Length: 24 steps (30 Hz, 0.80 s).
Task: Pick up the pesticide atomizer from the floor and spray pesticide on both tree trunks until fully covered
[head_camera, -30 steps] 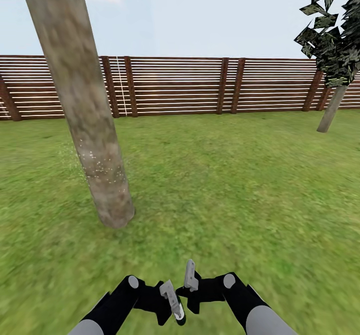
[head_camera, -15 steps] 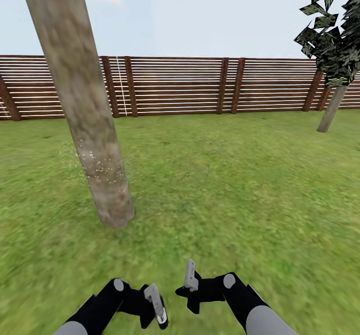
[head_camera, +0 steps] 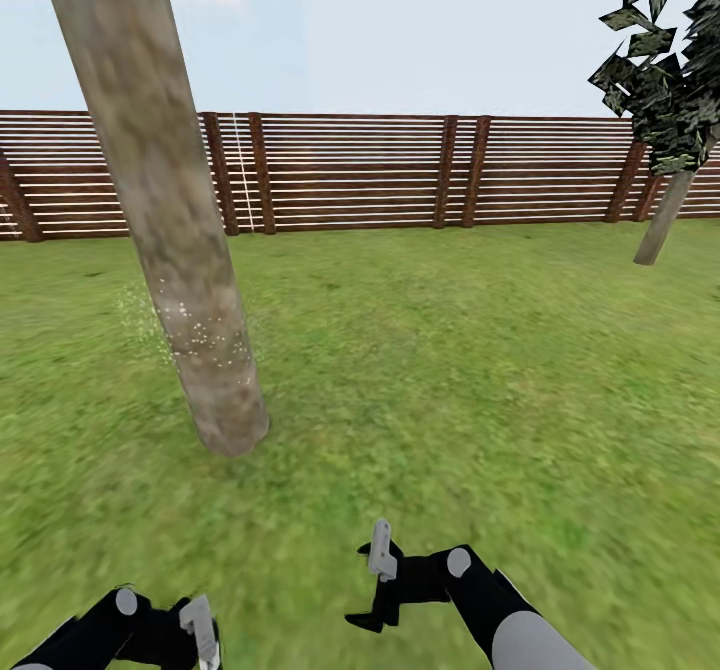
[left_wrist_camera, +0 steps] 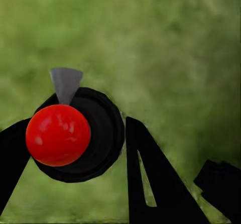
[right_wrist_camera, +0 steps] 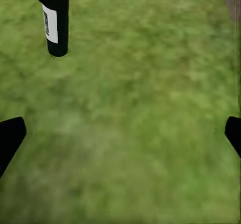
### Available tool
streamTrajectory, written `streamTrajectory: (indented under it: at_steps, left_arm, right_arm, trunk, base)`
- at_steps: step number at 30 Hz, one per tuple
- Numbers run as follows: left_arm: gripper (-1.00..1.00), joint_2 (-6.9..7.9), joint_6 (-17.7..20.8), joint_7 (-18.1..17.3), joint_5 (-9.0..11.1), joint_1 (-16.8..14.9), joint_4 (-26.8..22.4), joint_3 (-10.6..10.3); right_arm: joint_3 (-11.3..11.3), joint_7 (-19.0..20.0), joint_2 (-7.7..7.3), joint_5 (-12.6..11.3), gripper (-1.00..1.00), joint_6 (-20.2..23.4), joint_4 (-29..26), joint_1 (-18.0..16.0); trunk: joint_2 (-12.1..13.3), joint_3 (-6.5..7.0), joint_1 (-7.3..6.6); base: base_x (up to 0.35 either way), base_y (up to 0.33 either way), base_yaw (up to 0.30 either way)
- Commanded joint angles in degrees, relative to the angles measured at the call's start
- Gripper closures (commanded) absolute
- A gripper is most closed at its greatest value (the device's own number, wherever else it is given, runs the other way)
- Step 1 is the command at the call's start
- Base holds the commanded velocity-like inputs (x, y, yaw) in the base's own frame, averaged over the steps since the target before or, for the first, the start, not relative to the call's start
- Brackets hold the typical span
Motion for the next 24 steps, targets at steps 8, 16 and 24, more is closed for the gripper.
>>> streamTrajectory:
  at_steps: [8,16,24]
  left_arm:
    - [1.00,-0.86,-3.18,24.34,3.59,-0.02,10.96,18.43]
    - [1.00,-1.27,-17.65,37.85,23.26,7.19,17.58,24.10]
    - [1.00,-1.37,-19.56,37.99,28.32,9.02,17.74,24.56]
  right_arm:
    - [-3.42,-45.71,-3.67,-0.96,-1.00,-0.28,14.62,0.59]
    - [-10.39,-65.93,-9.03,-21.47,-1.00,-0.64,20.11,6.31]
    - [-10.33,-66.15,-9.63,-22.59,-1.00,-3.03,20.54,6.47]
  trunk:
    - [-0.02,-0.05,-0.01]
    - [-0.02,-0.05,-0.01]
    - [-0.02,-0.05,-0.01]
  base:
    - [0.000,0.000,0.000]
    - [0.000,0.000,0.000]
    - [0.000,0.000,0.000]
